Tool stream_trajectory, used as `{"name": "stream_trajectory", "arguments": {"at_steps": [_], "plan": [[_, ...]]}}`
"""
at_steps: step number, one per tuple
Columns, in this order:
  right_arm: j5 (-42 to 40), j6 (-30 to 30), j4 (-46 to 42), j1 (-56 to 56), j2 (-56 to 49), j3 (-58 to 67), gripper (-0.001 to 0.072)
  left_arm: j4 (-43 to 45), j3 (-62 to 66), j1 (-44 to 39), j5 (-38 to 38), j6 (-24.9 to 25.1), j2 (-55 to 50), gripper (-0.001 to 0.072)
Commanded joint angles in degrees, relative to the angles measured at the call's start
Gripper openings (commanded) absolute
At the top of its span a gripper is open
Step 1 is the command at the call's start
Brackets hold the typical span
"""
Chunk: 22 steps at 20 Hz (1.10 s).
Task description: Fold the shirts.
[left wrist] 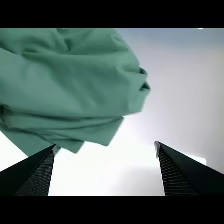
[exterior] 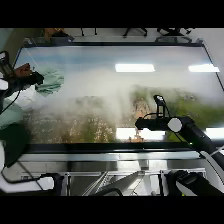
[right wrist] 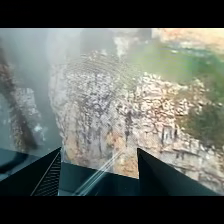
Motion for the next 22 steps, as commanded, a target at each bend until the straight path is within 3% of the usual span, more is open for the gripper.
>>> {"name": "stream_trajectory", "arguments": {"at_steps": [1, 5, 10, 11, 12, 16, 19, 22], "plan": [[-0.6, 0.0, -0.6, 0.0, -3.3, 0.0, 0.0521, 0.5, 13.1, 0.2, 1.7, 2.5, -16.6, 0.0687], [-2.3, 0.0, -0.7, 0.0, -4.6, 0.0, 0.0522, 5.9, 21.6, -1.9, 1.8, 3.4, -26.6, 0.0687], [-3.4, 0.0, -0.7, 0.0, -4.5, 0.0, 0.0522, 23.5, 29.1, -6.1, -5.7, 3.3, -33.3, 0.0665], [-3.4, 0.0, -0.7, 0.0, -4.5, 0.0, 0.0522, 25.5, 29.9, -6.5, -8.5, 2.9, -33.6, 0.0388], [-3.4, 0.0, -0.7, 0.0, -4.6, 0.0, 0.0522, 27.2, 30.5, -6.8, -11.7, 2.8, -33.6, 0.0009], [-3.4, 0.0, -0.6, 0.0, -4.5, 0.0, 0.0521, 27.0, 39.7, -9.6, -23.2, -1.4, -33.3, 0.0008], [-3.4, 0.0, -0.4, 0.0, -3.4, 0.0, 0.0519, 26.4, 42.2, -14.4, -25.3, -1.4, -27.3, 0.0008], [-3.4, 0.0, -0.5, -0.1, 0.1, 0.0, 0.0492, 13.4, 37.5, -19.6, -28.5, -1.4, -16.6, 0.0008]]}}
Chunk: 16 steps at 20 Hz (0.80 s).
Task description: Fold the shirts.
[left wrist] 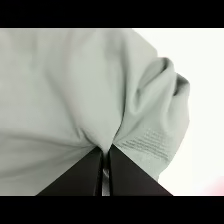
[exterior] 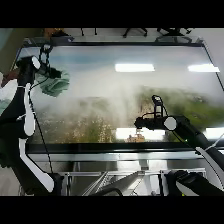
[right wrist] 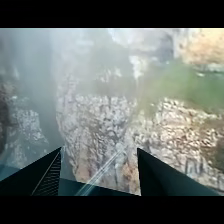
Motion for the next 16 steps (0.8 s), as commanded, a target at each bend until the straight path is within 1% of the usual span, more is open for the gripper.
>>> {"name": "stream_trajectory", "arguments": {"at_steps": [1, 2, 3, 5, 6, 8, 9, 10, 11, 12, 14, 15, 16], "plan": [[0.0, 0.0, 0.1, -0.5, 4.5, 0.0, 0.0414, -14.0, -4.4, -6.1, -6.7, -0.5, 11.0, 0.0008], [0.0, 0.0, 0.0, -1.2, 6.8, 0.0, 0.0363, -18.1, -6.5, -8.0, -9.5, -0.5, 13.6, 0.0008], [0.5, 0.0, -0.1, -2.3, 9.4, 0.0, 0.0365, -21.5, -8.8, -10.1, -13.2, -0.5, 15.9, 0.0008], [3.9, 0.0, -0.1, -5.5, 14.1, 0.0, 0.0364, -24.9, -14.8, -14.8, -18.3, -0.7, 19.6, 0.0009], [5.8, 0.0, -0.1, -6.9, 15.9, 0.0, 0.0365, -25.8, -17.9, -16.9, -19.0, -0.7, 20.9, 0.001], [9.6, -0.1, -0.1, -9.0, 17.9, 0.0, 0.0366, -25.7, -23.3, -21.3, -18.8, -2.6, 22.6, 0.0018], [10.9, -1.1, -0.1, -9.1, 18.2, 0.0, 0.0368, -25.7, -24.9, -22.8, -18.9, -2.7, 23.2, 0.0127], [11.9, -1.9, 0.0, -9.1, 18.1, 0.0, 0.0377, -25.7, -25.6, -23.9, -19.0, -2.9, 23.9, 0.0558], [12.5, -1.9, 0.1, -9.0, 17.6, 0.0, 0.0448, -25.6, -24.9, -24.2, -19.5, -4.4, 24.4, 0.0697], [12.6, -2.0, 0.1, -9.0, 16.8, 0.0, 0.0566, -25.0, -23.5, -23.8, -20.5, -4.7, 24.9, 0.0696], [12.4, -2.0, 0.1, -9.0, 15.2, 0.0, 0.0574, -22.1, -21.2, -21.9, -22.7, -5.1, 26.2, 0.0695], [12.1, -2.0, 0.2, -9.0, 14.2, 0.0, 0.0575, -20.5, -22.3, -20.2, -22.6, -5.6, 27.6, 0.0696], [11.3, -3.5, 0.7, -9.0, 12.7, 0.0, 0.0575, -20.1, -25.0, -18.3, -21.5, -5.6, 29.1, 0.0695]]}}
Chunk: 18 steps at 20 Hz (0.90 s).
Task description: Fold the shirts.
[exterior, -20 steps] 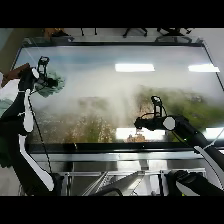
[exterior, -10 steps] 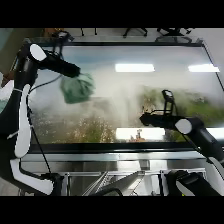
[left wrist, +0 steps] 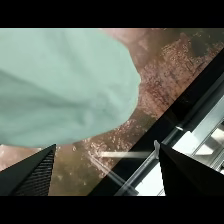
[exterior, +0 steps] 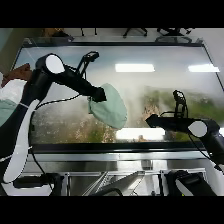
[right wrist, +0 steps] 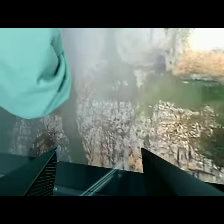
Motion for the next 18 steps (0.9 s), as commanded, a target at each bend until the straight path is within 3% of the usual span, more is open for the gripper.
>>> {"name": "stream_trajectory", "arguments": {"at_steps": [1, 6, 9, 13, 17, 18], "plan": [[-1.2, -3.4, 1.5, -0.2, -3.9, 0.0, 0.0575, 2.7, -6.1, 4.7, 0.9, -1.2, 4.4, 0.0695], [-11.2, -17.6, 15.8, -0.2, -14.4, 0.0, 0.0574, -1.2, -28.1, 16.0, 13.3, -0.3, 4.9, 0.0696], [-13.4, -30.6, 29.3, -0.1, -22.0, 0.0, 0.0574, -10.9, -33.7, 20.1, 21.3, 5.8, -0.3, 0.0696], [-13.4, -46.1, 46.8, -0.1, -29.9, 0.0, 0.0575, -28.8, -32.0, 22.5, 25.7, 16.9, -10.3, 0.0695], [-13.4, -55.0, 56.5, -0.1, -34.3, 0.0, 0.0574, -29.6, -23.7, 20.5, 24.5, 17.7, -19.6, 0.0694], [-13.4, -56.2, 57.4, -0.1, -35.1, 0.0, 0.0575, -29.6, -21.5, 19.8, 23.8, 17.7, -21.5, 0.0629]]}}
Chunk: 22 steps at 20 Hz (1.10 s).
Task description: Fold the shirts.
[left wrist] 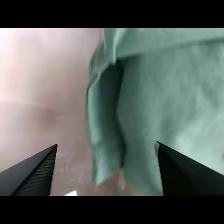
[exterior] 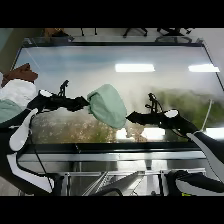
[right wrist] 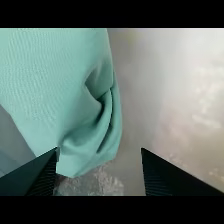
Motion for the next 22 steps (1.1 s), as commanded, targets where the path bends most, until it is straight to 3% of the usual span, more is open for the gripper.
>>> {"name": "stream_trajectory", "arguments": {"at_steps": [1, 2, 4, 5, 10, 11, 12, 13, 15, 22], "plan": [[0.0, -8.7, 8.7, 0.1, -3.8, 0.0, 0.0575, -2.7, 6.5, -1.5, -0.5, 2.1, -7.3, 0.0554], [0.0, -8.9, 9.1, 0.2, -4.4, 0.0, 0.0575, -2.7, 8.2, -2.0, -1.2, 1.9, -8.6, 0.046], [0.1, -10.9, 11.3, 1.1, -5.5, 0.0, 0.0575, -2.6, 11.1, -1.9, -4.0, 1.9, -10.3, 0.0085], [0.1, -12.3, 13.1, 1.7, -6.0, 0.0, 0.0575, -2.6, 11.9, -1.8, -5.1, 1.9, -10.5, 0.0012], [0.2, -22.2, 25.2, 4.6, -6.5, 0.1, 0.055, -2.7, 15.4, 0.0, -12.2, 1.7, -10.2, 0.001], [0.3, -24.3, 27.5, 5.0, -6.5, 0.1, 0.0364, -2.7, 15.9, 0.0, -13.4, 1.7, -10.0, 0.001], [0.9, -26.8, 29.8, 5.4, -6.6, 0.1, 0.0265, -2.7, 15.9, 0.0, -14.0, 1.7, -9.5, 0.001], [1.1, -28.5, 31.5, 5.8, -6.6, 0.1, 0.0251, -2.7, 15.4, 0.0, -14.0, 1.7, -8.4, 0.0009], [1.0, -28.9, 32.7, 5.9, -6.8, 0.1, 0.0025, -2.6, 14.4, 0.0, -13.9, 1.7, -5.8, 0.0009], [1.3, -31.0, 32.7, 3.9, -1.7, 2.5, 0.0023, -0.1, 14.5, 4.4, -21.3, 1.5, 7.4, 0.001]]}}
